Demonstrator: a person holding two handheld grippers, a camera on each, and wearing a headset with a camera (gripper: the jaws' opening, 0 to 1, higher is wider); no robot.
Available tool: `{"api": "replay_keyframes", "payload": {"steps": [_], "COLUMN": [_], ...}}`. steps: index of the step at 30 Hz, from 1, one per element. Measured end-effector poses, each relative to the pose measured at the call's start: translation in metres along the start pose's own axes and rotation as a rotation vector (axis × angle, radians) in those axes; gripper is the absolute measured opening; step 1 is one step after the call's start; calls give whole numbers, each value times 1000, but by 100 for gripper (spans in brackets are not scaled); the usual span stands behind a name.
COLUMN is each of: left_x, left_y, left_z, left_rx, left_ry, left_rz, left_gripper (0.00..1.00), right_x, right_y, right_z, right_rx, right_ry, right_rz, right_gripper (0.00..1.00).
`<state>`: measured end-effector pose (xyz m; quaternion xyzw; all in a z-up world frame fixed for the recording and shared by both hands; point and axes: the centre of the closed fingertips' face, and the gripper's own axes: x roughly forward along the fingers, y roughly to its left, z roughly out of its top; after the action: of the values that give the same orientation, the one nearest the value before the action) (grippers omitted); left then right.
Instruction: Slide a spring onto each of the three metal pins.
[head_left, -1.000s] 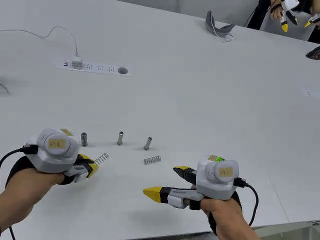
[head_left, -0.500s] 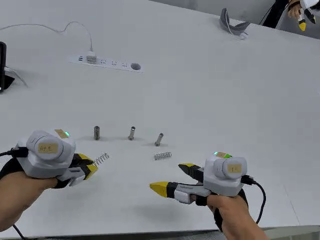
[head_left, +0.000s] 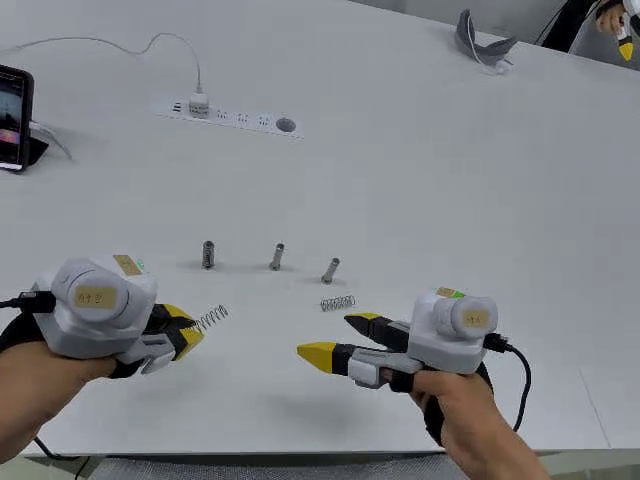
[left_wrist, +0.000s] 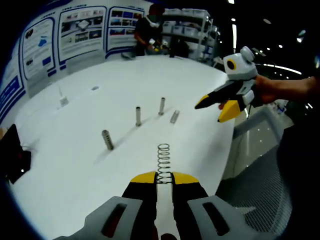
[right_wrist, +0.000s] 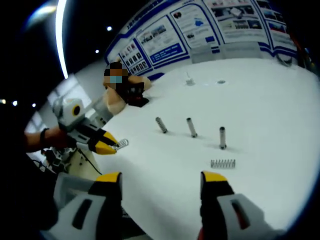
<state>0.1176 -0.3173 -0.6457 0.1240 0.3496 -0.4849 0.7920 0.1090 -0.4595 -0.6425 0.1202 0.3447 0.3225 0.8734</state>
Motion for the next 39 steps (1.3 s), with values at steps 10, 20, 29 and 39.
{"api": "replay_keyframes", "payload": {"steps": [10,20,29,39], "left_x": [-7,1,6,12], "left_y": [-7,-19,-26,-44], "left_z": [11,19,27,34], "left_rx": [43,88,106,123], "left_ry": [-10,-9,-20,-33], "left_rz": [-15,-47,-69,-101], "left_gripper": [10,10,10,10], "right_x": [5,14,20,25], "right_y": [10,30,43,59], "right_z": [13,24,27,29], "right_rx": [13,17,30,73], "right_ry": [-29,-50,-50,-43], "right_rz": [37,110,166,232], "right_gripper": [57,47,40,31]}}
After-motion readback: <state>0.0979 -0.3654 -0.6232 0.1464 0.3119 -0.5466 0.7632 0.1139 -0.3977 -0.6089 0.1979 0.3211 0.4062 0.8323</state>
